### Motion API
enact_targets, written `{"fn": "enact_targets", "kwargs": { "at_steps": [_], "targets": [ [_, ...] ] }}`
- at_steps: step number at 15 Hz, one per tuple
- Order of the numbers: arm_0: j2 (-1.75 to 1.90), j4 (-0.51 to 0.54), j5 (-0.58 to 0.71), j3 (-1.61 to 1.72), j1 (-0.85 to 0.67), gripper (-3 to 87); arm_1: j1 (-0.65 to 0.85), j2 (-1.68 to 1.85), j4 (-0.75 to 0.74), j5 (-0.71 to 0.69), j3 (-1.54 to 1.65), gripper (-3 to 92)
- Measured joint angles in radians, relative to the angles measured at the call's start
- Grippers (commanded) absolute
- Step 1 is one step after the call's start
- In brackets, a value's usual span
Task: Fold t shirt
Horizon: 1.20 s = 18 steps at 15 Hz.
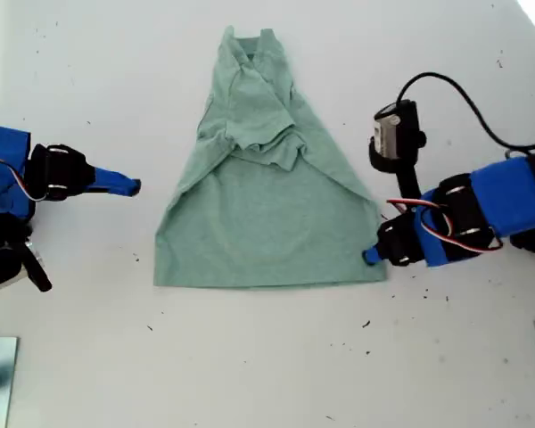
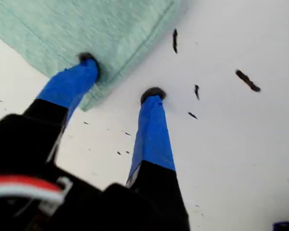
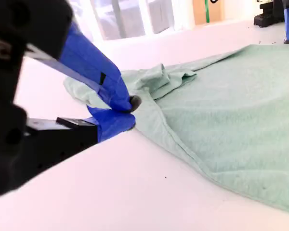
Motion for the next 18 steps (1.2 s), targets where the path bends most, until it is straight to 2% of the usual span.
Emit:
{"fn": "enact_targets", "kwargs": {
  "at_steps": [2, 4, 5, 7, 10, 11, 14, 18],
  "targets": [
    [0.0, 0.0, 0.0, 0.0, 0.0, -0.2, -0.011, -0.037, -0.083, 0.011, 0.044, 2.5],
    [0.0, 0.0, 0.0, 0.0, 0.0, -0.2, -0.017, -0.025, -0.098, 0.011, 0.075, 2.4],
    [0.0, 0.0, 0.0, 0.0, 0.002, -0.2, -0.02, 0.021, -0.035, 0.006, 0.066, -0.3],
    [0.0, 0.0, 0.0, 0.0, 0.002, -0.2, -0.02, 0.135, 0.204, -0.041, 0.017, -0.8],
    [0.002, 0.0, 0.0, 0.0, 0.002, -0.2, -0.014, 0.178, 0.566, -0.123, -0.275, -0.8],
    [0.002, 0.0, 0.0, 0.0, 0.002, -0.2, -0.011, 0.178, 0.634, -0.164, -0.383, -0.7],
    [0.002, 0.0, 0.0, 0.0, 0.005, -0.2, 0.0, 0.118, 0.66, -0.198, -0.535, -0.7],
    [0.002, 0.0, 0.0, 0.0, 0.005, -0.2, 0.0, -0.291, 0.615, -0.195, -0.856, -0.8]
  ]
}}
